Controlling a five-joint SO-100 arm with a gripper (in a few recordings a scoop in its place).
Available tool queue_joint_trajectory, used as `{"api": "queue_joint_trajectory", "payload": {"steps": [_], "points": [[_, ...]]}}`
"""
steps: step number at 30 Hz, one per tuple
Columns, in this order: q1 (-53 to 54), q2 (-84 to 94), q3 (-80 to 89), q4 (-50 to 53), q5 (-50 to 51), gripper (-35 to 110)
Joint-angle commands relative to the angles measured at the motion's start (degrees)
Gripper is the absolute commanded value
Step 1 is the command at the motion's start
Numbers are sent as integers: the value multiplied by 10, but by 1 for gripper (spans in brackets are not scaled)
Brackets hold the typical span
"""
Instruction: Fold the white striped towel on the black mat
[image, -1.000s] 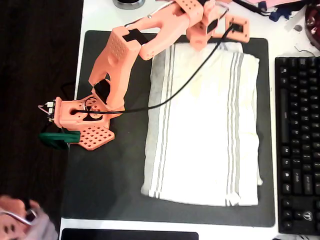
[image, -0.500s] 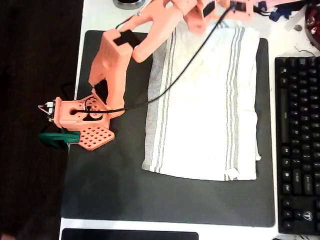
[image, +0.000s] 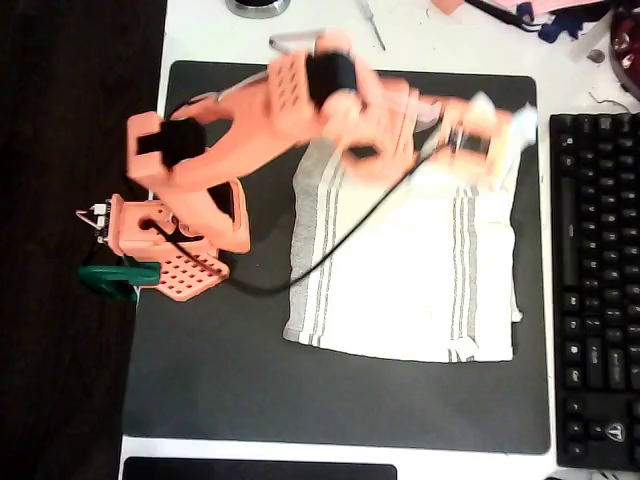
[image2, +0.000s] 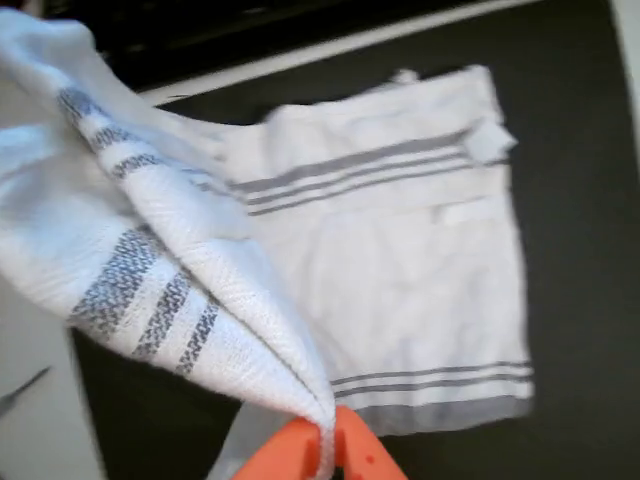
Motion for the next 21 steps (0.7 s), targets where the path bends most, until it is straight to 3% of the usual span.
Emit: {"api": "queue_joint_trajectory", "payload": {"steps": [1,9,12,15,21], "points": [[70,48,51,-15,-51,0],[243,25,120,-109,-150,0],[296,-3,185,-190,-192,1],[335,-19,258,-303,-229,17],[347,-9,294,-313,-247,21]]}}
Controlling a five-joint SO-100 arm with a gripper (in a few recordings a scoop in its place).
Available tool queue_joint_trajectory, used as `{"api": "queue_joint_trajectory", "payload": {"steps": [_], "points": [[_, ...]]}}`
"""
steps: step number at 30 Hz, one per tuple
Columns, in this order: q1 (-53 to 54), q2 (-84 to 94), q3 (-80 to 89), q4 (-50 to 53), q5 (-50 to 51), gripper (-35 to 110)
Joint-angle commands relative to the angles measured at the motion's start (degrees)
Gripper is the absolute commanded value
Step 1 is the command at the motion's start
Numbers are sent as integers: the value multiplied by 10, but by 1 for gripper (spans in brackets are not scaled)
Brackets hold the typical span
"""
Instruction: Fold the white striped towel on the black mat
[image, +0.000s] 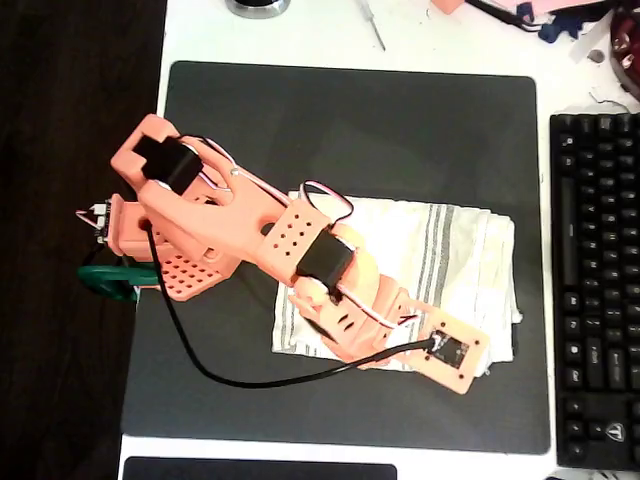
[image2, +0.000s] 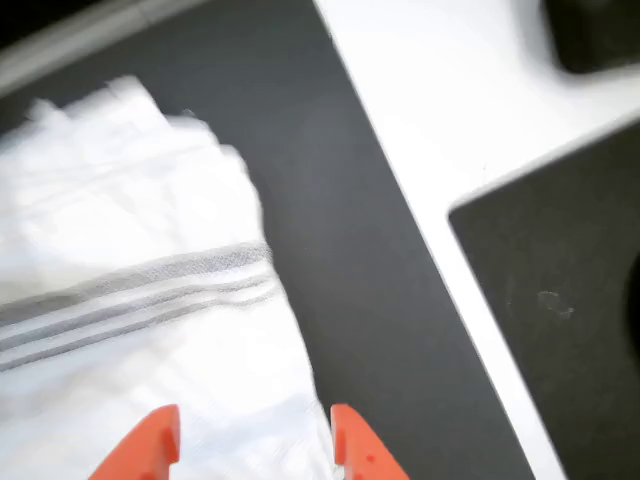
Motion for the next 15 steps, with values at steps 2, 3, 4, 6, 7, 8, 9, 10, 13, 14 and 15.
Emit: {"api": "queue_joint_trajectory", "payload": {"steps": [2,3,4,6,7,8,9,10,13,14,15], "points": [[0,30,14,4,3,21],[-5,36,14,16,6,21],[-13,47,14,28,11,20],[-35,78,15,76,25,20],[-48,97,24,95,40,20],[-62,119,39,107,58,20],[-76,142,56,124,76,20],[-88,168,76,134,99,20],[-105,243,147,186,173,19],[-105,272,178,200,195,19],[-104,303,212,203,231,19]]}}
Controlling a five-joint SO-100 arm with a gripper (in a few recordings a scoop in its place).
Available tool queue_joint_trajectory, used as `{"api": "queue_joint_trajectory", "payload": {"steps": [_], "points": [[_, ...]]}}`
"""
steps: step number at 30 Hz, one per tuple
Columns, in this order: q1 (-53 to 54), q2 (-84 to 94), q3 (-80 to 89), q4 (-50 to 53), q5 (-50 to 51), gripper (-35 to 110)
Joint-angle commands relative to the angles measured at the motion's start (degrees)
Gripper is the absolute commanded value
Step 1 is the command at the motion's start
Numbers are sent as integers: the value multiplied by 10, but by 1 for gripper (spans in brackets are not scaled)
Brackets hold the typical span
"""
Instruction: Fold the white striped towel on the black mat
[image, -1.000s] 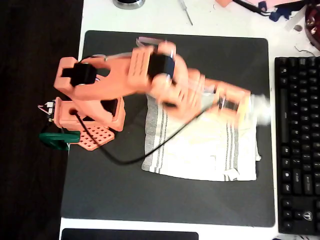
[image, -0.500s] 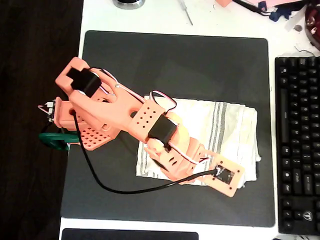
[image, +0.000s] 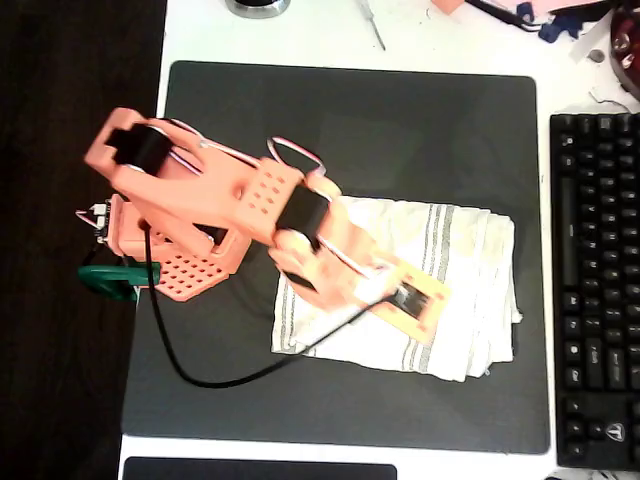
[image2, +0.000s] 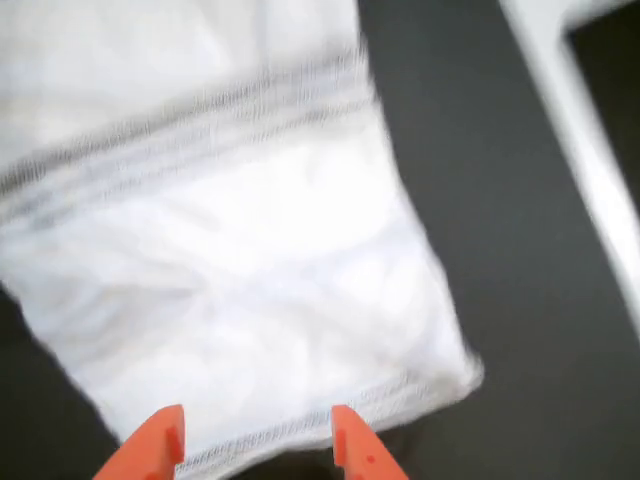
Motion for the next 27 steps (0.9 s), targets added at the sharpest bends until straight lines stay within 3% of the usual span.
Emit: {"api": "queue_joint_trajectory", "payload": {"steps": [1,6,12,27], "points": [[4,111,92,23,76,19],[34,240,200,39,220,19],[61,261,264,-20,290,21],[25,107,328,-115,237,19]]}}
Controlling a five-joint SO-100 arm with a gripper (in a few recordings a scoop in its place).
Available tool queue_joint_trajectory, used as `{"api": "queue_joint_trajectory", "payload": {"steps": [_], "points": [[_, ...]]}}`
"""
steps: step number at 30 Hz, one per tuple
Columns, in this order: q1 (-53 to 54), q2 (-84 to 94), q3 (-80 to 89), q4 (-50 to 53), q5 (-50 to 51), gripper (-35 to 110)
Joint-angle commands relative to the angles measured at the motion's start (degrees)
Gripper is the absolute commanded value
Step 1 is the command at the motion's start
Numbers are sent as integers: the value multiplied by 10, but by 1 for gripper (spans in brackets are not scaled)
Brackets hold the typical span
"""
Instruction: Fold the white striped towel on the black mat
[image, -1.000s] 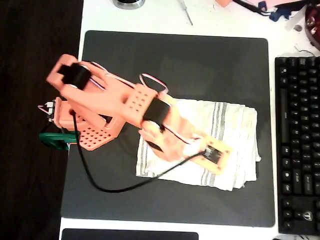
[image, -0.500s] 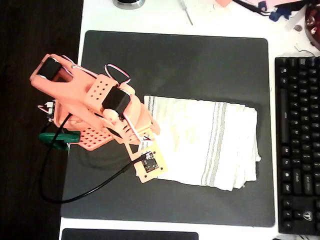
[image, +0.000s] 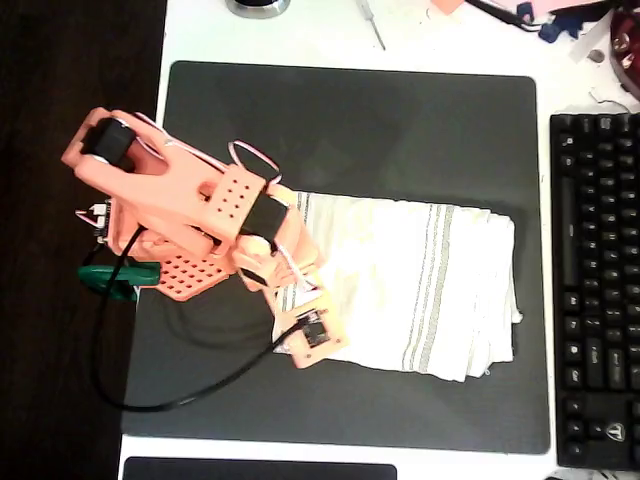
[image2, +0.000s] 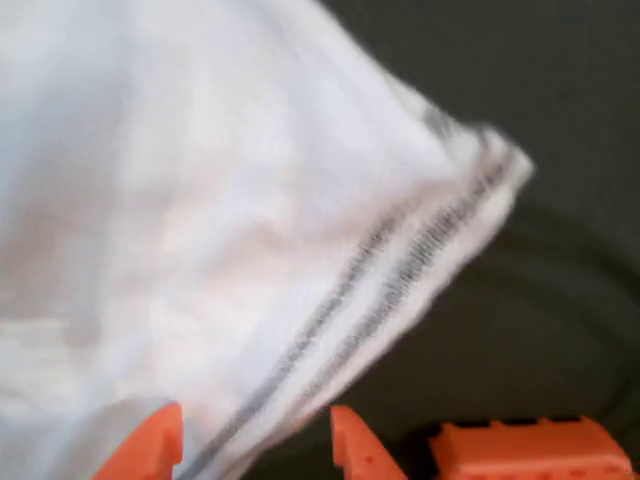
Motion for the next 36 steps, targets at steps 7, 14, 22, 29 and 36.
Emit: {"api": "queue_joint_trajectory", "payload": {"steps": [7,14,22,29,36], "points": [[-21,-86,54,-92,-19,16],[-76,-157,44,-161,-4,5],[-63,-76,-82,23,-62,0],[-4,-81,-283,233,-107,0],[36,-101,-403,252,-149,0]]}}
